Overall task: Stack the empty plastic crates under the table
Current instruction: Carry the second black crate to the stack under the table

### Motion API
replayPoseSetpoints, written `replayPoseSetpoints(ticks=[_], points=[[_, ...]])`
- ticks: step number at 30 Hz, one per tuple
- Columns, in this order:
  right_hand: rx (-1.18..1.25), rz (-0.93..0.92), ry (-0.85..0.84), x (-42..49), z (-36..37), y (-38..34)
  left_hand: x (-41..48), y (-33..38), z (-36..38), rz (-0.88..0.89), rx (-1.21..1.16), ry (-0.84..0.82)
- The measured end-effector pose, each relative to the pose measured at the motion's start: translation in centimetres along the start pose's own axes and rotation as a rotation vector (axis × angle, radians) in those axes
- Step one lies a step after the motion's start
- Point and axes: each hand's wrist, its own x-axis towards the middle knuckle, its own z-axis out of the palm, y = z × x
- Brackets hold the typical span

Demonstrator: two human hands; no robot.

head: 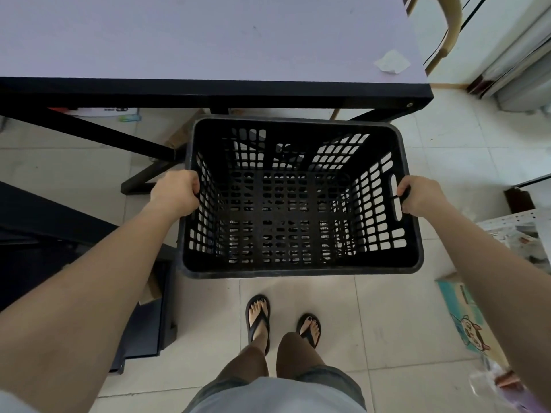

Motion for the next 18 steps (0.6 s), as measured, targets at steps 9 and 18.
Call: replayPoseSetpoints(ticks=[9, 18], points=[[-0.019, -0.017, 0.037, 0.6, -0.1, 0.7, -0.5, 0.7, 1.1, 0.001, -0.005, 0.013], [-0.112, -0.083, 0.023, 0.1, 0.2, 0.8, -0.5, 0.8, 1.2, -0.02, 0.003, 0.028]])
